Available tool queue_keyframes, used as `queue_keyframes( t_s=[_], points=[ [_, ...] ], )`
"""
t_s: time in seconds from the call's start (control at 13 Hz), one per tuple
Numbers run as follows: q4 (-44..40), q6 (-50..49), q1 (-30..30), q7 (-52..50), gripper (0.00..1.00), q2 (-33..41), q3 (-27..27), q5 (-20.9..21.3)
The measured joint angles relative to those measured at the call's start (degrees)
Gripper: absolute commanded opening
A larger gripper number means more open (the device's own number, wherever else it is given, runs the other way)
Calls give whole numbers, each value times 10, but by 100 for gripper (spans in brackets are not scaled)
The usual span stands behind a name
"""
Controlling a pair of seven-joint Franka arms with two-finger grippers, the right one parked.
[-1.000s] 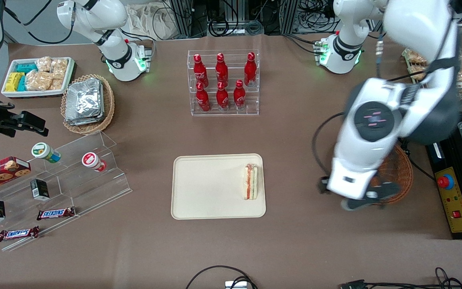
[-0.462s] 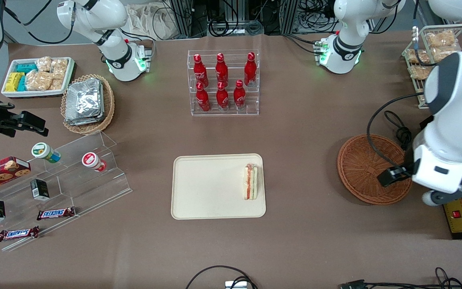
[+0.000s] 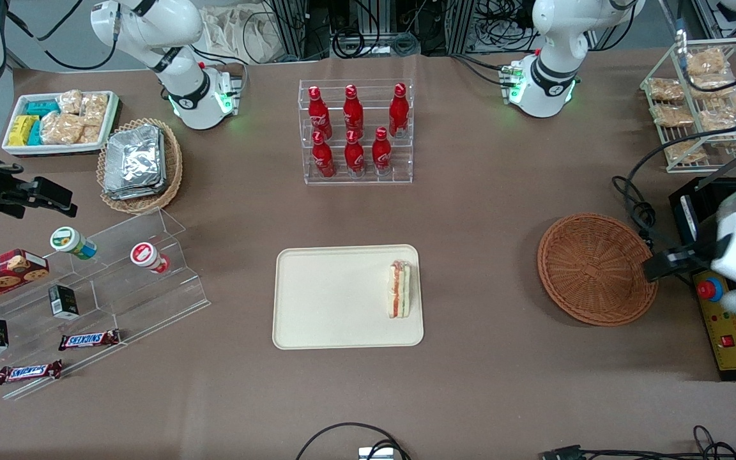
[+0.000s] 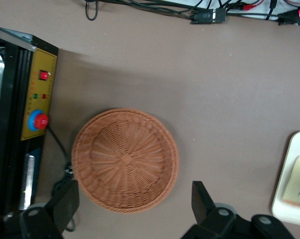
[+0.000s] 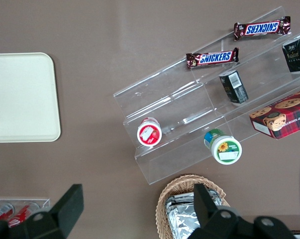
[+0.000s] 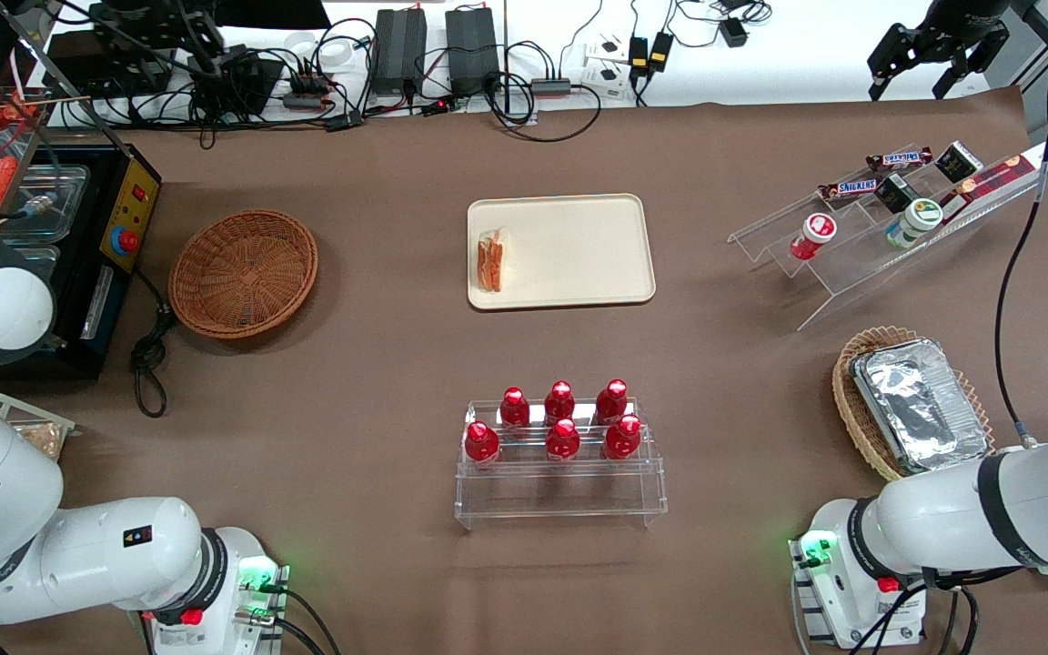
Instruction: Place sandwich from basket to tray
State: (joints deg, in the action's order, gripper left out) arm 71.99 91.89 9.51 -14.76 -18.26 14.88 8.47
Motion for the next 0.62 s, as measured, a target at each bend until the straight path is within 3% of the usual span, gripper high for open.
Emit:
queue_keyframes(
  t_s=[0.23, 0.62],
  points=[
    [55, -4, -27, 77, 100, 69, -78, -27],
    [146, -20, -68, 91, 100, 168, -121, -61]
  ],
)
